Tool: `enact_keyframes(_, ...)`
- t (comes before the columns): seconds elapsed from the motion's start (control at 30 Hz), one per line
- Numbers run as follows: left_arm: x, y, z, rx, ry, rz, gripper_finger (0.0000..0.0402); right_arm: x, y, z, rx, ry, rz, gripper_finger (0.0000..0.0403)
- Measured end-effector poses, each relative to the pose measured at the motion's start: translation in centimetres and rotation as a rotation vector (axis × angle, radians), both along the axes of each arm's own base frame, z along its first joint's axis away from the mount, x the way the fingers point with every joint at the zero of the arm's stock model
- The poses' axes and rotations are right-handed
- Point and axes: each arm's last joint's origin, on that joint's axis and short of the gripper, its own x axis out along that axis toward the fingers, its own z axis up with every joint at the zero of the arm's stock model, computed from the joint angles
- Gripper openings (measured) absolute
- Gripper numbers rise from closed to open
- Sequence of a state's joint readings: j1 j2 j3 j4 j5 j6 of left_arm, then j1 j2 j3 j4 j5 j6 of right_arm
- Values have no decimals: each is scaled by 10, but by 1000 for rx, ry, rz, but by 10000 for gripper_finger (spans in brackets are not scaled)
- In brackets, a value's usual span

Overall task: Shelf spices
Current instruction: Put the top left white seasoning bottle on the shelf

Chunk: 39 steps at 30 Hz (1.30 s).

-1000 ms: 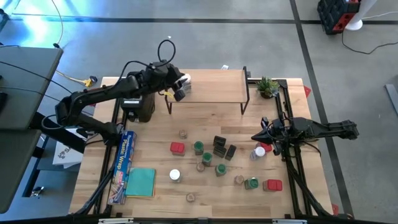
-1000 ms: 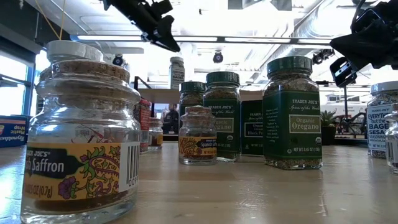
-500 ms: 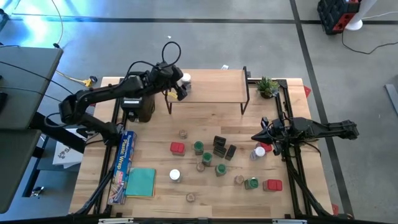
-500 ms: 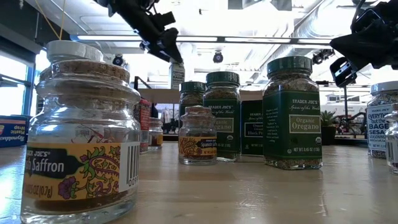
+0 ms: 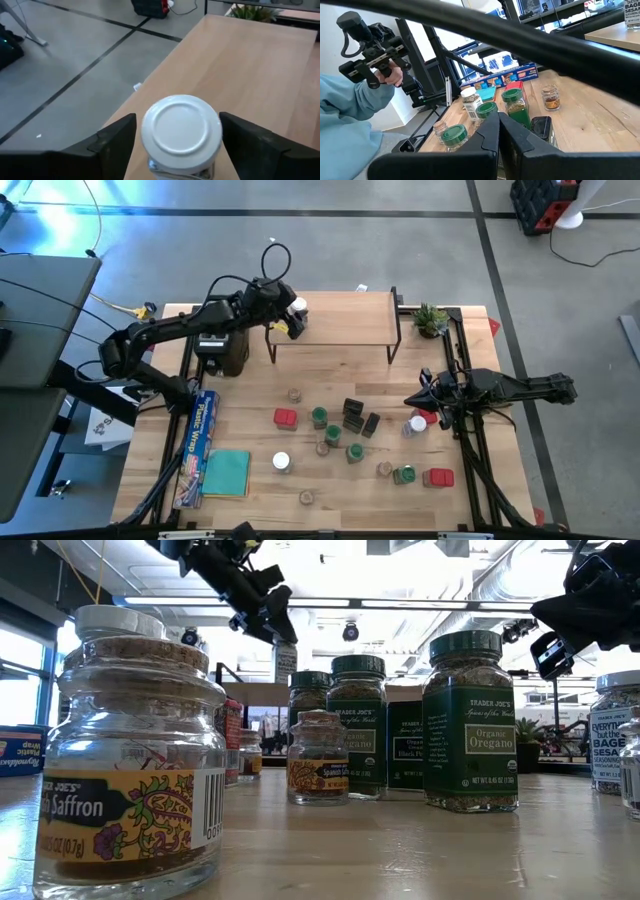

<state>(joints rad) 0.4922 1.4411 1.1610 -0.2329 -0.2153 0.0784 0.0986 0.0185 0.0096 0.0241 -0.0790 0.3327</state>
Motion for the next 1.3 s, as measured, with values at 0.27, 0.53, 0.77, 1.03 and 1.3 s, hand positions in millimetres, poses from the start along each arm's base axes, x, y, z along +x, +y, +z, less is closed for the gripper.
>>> enact_keyframes(0.27,-1,1,0,3,5,-10,219,0,0,0,0,0,0,0)
enact_keyframes(0.53,-3,4,11,47,70,-88,201,0,0,0,0,0,0,0)
enact_keyframes(0.77,-19,27,27,62,103,-199,201,0,0,0,0,0,0,0)
enact_keyframes(1.03,-55,68,28,8,33,-243,202,0,0,0,0,0,0,0)
enact_keyframes(1.3,-66,94,14,-34,14,-301,206,0,0,0,0,0,0,0)
